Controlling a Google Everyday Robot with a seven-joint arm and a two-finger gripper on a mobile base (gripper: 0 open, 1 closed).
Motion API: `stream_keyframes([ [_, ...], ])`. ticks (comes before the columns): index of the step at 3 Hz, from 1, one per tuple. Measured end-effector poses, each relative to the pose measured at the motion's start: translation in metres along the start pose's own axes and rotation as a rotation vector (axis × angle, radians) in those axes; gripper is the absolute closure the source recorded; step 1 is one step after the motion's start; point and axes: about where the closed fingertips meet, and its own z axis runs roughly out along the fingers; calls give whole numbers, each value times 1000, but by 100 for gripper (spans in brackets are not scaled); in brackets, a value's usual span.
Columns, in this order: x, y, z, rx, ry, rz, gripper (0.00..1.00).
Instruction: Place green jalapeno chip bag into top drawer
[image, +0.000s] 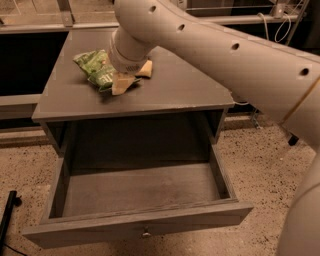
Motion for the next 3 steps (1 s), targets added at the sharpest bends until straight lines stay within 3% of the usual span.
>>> stream_keyframes([
  [1, -6, -1, 31, -5, -28, 0, 50],
  [2, -8, -7, 53, -6, -38, 3, 50],
  [3, -7, -9, 68, -6, -33, 10, 77],
])
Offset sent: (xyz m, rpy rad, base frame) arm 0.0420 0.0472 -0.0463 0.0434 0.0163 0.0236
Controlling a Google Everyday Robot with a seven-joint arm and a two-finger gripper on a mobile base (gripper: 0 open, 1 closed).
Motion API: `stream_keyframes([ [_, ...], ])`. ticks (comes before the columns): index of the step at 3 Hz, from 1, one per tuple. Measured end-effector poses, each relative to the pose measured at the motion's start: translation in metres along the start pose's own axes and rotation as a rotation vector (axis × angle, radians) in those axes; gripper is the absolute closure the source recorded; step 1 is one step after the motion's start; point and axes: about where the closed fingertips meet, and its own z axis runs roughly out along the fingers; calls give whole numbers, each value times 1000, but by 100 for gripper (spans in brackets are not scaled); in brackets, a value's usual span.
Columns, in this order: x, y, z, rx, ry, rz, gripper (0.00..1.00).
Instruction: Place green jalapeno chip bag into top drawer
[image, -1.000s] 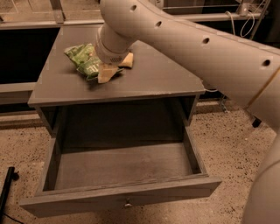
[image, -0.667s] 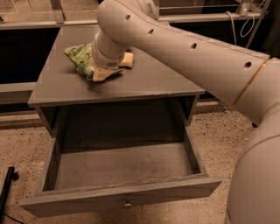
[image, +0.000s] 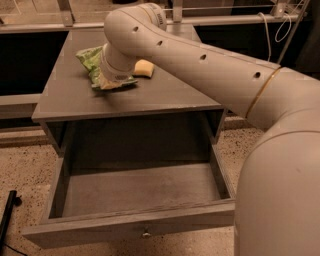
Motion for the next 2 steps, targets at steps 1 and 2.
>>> stream_keyframes([
  [1, 1, 1, 1, 10, 2, 3, 99],
  [2, -15, 7, -47, 58, -87, -21, 100],
])
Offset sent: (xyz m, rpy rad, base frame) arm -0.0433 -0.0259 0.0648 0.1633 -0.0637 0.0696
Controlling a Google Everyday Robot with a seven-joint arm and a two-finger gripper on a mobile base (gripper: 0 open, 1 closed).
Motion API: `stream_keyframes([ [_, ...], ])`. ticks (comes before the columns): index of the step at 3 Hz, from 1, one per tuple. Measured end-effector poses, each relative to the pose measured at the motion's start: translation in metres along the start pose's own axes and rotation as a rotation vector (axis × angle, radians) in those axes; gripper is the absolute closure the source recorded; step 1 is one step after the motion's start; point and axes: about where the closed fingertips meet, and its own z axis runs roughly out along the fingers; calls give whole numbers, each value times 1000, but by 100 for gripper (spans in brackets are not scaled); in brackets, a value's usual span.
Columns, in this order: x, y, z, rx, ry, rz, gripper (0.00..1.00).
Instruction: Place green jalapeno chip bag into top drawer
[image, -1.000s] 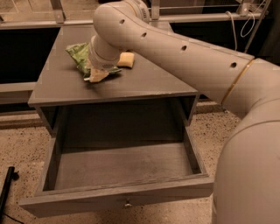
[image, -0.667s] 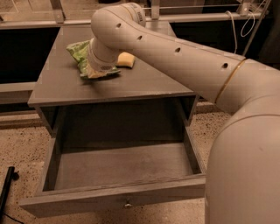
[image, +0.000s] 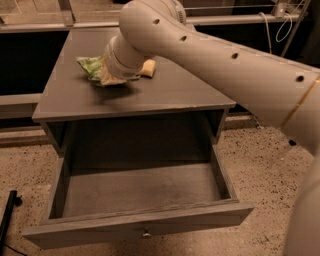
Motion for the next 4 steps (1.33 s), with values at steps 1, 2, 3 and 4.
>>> stream_keyframes([
  [1, -8, 24, -62, 12, -85, -36, 100],
  [2, 0, 81, -141, -22, -107, -32, 100],
  [3, 2, 125, -174, -66, -85, -1, 100],
  [4, 11, 200, -183, -202, -99, 46, 100],
])
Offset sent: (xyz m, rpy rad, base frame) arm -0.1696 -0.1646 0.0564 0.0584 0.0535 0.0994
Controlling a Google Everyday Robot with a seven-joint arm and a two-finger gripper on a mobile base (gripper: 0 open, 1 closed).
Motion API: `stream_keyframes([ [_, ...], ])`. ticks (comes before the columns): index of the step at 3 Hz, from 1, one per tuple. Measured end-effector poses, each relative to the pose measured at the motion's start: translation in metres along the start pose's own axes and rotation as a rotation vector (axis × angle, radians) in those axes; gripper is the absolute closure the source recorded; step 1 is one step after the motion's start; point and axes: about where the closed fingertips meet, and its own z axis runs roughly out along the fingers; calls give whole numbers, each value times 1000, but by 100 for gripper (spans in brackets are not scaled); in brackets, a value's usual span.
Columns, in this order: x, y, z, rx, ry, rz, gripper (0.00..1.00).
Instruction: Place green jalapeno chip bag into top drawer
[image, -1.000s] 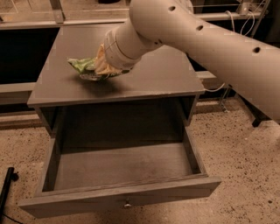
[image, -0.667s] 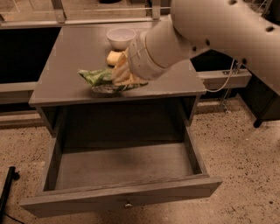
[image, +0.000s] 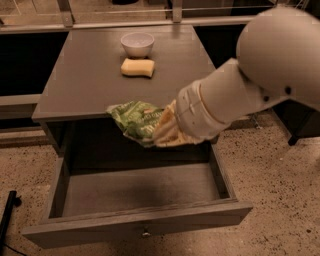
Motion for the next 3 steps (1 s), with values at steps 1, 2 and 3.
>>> stream_keyframes([
  [1, 14, 51, 29, -135, -28, 32, 100],
  [2, 37, 75, 69, -210, -15, 89, 100],
  [3, 55, 63, 104, -218, 24, 123, 100],
])
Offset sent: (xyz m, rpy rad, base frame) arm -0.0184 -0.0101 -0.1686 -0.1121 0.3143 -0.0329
